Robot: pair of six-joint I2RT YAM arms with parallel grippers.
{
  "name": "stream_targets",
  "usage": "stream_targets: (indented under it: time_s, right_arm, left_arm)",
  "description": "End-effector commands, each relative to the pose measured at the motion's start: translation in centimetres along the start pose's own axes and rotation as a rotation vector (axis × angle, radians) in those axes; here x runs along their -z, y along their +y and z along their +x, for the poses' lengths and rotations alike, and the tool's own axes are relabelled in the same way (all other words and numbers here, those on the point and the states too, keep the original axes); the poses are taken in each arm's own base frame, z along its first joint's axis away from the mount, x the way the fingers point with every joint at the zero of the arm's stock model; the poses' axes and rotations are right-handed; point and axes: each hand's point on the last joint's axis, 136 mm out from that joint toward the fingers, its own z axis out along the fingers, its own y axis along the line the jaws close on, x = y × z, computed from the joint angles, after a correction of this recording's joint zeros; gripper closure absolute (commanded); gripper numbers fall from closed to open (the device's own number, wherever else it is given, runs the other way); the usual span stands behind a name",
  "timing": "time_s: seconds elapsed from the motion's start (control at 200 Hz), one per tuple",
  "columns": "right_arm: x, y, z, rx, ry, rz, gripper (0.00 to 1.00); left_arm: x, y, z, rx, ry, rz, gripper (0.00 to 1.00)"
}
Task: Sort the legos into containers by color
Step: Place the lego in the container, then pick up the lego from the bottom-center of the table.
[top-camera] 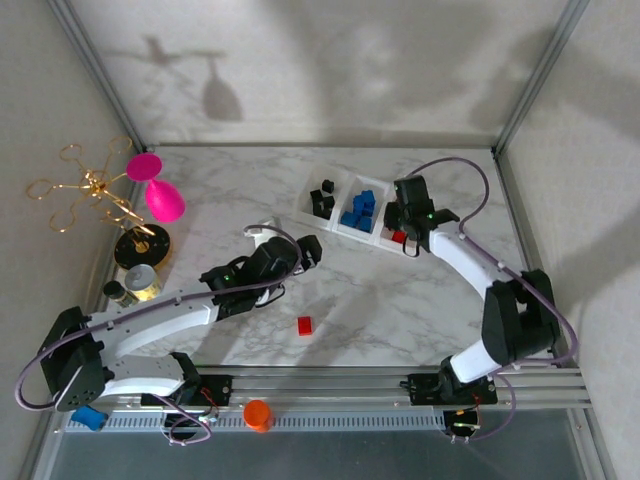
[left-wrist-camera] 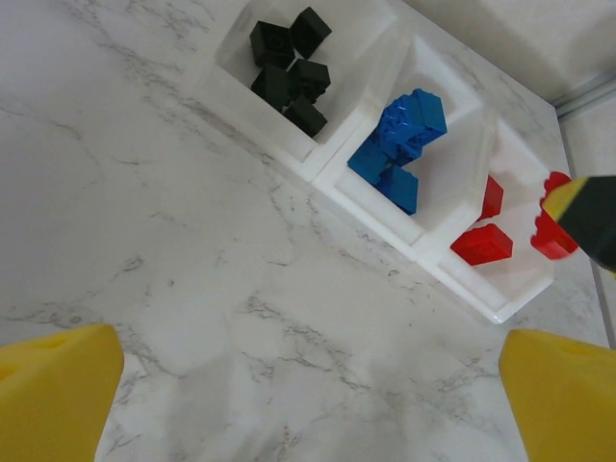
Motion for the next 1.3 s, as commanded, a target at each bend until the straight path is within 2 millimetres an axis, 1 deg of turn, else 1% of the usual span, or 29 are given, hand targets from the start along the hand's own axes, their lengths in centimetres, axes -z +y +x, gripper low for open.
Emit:
stream_targets:
  time_s: [0.0, 0.075, 0.14, 0.205, 0.25, 0.305, 0.365, 0.431, 0.536, 0.616, 0.676, 0.811, 0.991, 1.121, 1.222, 1.242, 1.257, 1.297]
  right_arm:
    - [-2.2, -0.9, -2.0, 0.004, -0.035, 0.028, 0.67]
    - [-4.0, -1.7, -2.5, -0.018, -0.016, 0.04, 0.66]
    - [-5.1, -2.3, -2.8, -0.024, -0.005, 0.066, 0.6]
    - [-5.7, -2.5, -3.1, -0.026, -0.001, 0.078, 0.54]
    - [-5.7, -2.4, -3.4, -0.028, -0.005, 0.079, 0.48]
    - [-5.4, -2.3, -3.7, -0.031, -0.014, 0.074, 0.41]
    - [-4.7, -2.1, -4.1, -0.034, -0.027, 0.059, 0.38]
    - [-3.8, -1.8, -4.5, -0.038, -0.038, 0.036, 0.36]
    - [-2.3, -1.2, -4.3, -0.041, -0.053, -0.011, 0.34]
    - [-1.3, -0.9, -3.8, -0.042, -0.047, -0.029, 0.32]
    - [-0.3, 0.0, -3.3, -0.034, -0.048, -0.071, 0.31]
    - [1.8, 2.3, -1.4, 0.02, -0.033, -0.13, 0.29]
    - [4.2, 5.6, 2.8, 0.075, 0.02, -0.23, 0.26]
    - [6.1, 8.1, 6.2, 0.127, 0.059, -0.281, 0.25]
    - [7.5, 9.7, 9.2, 0.157, 0.096, -0.325, 0.25]
    - [7.6, 9.7, 9.5, 0.151, 0.101, -0.333, 0.24]
    - [8.1, 10.5, 10.3, 0.168, 0.11, -0.358, 0.24]
    - [8.7, 11.3, 11.6, 0.172, 0.13, -0.386, 0.24]
  left_arm:
    - [-0.4, -1.2, -0.7, -0.01, -0.005, 0.027, 0.0]
    - [-0.7, -1.3, -0.5, -0.012, 0.003, 0.028, 0.0]
    - [-0.9, -1.4, -0.4, -0.013, 0.009, 0.029, 0.0]
    - [-0.9, -1.4, -0.3, -0.013, 0.014, 0.029, 0.0]
    - [-0.9, -1.3, -0.4, -0.011, 0.013, 0.026, 0.0]
    - [-0.8, -1.1, -0.5, -0.01, 0.01, 0.023, 0.0]
    - [-0.7, -1.0, -0.5, -0.008, 0.006, 0.022, 0.0]
    - [-0.7, -0.8, -0.6, -0.003, 0.005, 0.02, 0.0]
    - [-0.7, -0.6, -0.6, 0.003, 0.004, 0.018, 0.01]
    - [-0.5, -0.6, -0.7, 0.009, 0.0, 0.022, 0.01]
    - [-0.4, -0.5, -0.8, 0.016, -0.004, 0.023, 0.0]
    - [0.0, 0.0, -1.1, 0.028, -0.019, 0.016, 0.0]
    - [0.5, 1.5, -0.8, 0.035, -0.017, -0.017, 0.0]
    - [1.1, 3.0, -0.2, 0.055, -0.014, -0.037, 0.0]
    - [1.6, 4.5, 0.1, 0.059, -0.015, -0.063, 0.0]
    - [1.7, 4.8, 0.2, 0.059, -0.016, -0.072, 0.0]
    - [1.8, 5.0, 0.2, 0.057, -0.015, -0.077, 0.0]
    - [2.1, 5.8, 0.4, 0.05, -0.016, -0.097, 0.0]
